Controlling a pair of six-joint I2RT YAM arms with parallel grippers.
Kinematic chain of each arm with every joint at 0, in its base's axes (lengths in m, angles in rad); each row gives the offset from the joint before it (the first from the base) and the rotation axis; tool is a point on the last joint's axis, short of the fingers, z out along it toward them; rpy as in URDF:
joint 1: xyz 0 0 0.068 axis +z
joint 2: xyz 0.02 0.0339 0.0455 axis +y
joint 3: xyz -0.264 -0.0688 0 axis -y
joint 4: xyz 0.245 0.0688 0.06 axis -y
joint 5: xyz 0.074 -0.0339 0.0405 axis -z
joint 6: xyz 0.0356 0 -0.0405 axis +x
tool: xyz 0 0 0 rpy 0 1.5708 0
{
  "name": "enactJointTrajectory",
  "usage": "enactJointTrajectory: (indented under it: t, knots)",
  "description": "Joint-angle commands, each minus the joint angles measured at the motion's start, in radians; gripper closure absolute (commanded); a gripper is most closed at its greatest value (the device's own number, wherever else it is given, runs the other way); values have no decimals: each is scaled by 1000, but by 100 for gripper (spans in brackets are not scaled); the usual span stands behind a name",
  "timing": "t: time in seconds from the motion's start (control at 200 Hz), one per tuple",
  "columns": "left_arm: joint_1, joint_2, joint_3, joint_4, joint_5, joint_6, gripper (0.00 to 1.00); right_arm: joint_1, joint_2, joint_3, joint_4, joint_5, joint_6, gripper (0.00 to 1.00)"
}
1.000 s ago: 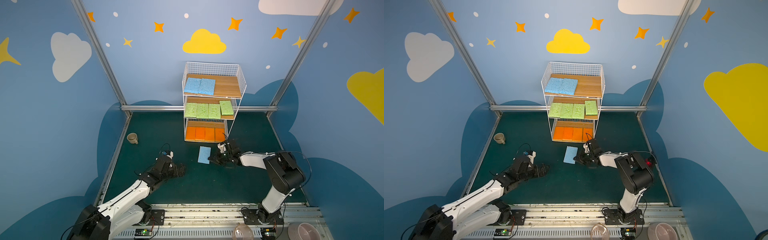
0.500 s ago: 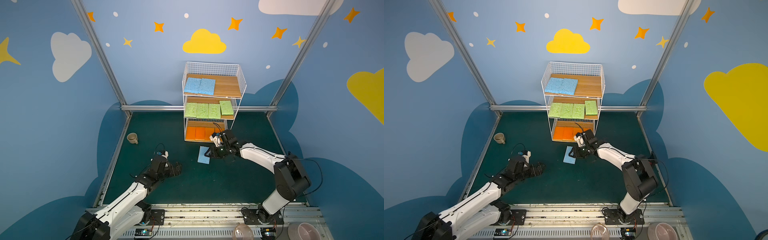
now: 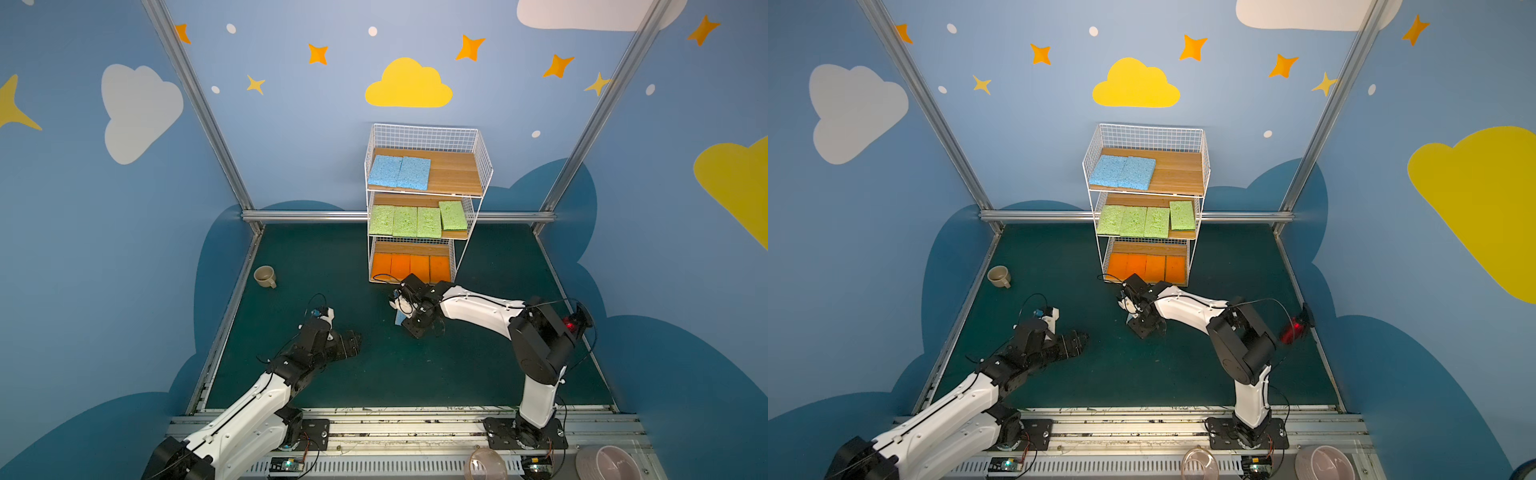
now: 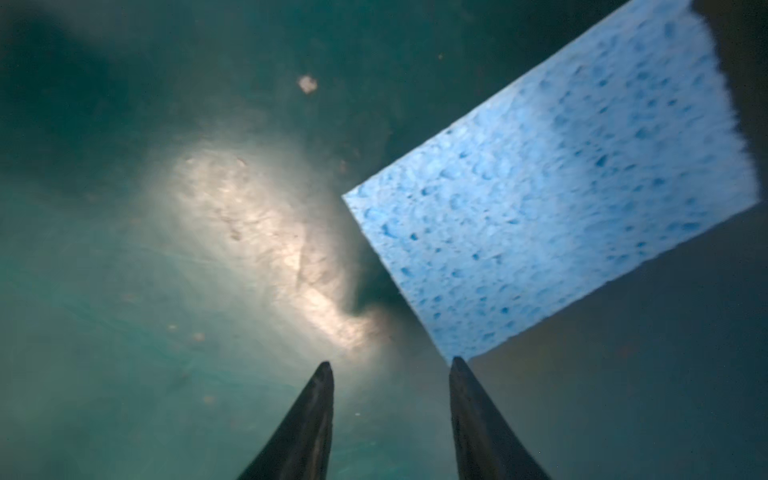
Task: Place and organize the cleaning sponges onto the shelf
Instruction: 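Grasp the blue sponge edge with the right gripper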
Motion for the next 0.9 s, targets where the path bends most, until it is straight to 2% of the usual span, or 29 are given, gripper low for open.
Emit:
enactJointTrajectory:
  t: [0.0, 0.31, 0.425, 0.691, 0.766, 0.896]
  knots:
    - [5, -12, -6, -20, -6, 16, 0, 16, -18, -7, 61, 81, -66, 52]
    - [20, 29, 0, 8, 12, 16, 0, 30, 48, 24, 93, 110, -140, 51]
    - [21, 33, -4, 8, 9, 10, 0, 28, 108, 62, 81, 155, -146, 52]
    - [23, 15, -9, -2, 3, 7, 0, 5, 178, 88, 75, 146, -132, 56]
    - [23, 19, -3, -8, 5, 7, 0, 1, 187, 91, 74, 136, -125, 63]
    - [23, 19, 9, -23, 8, -6, 0, -3, 186, 90, 74, 125, -106, 90]
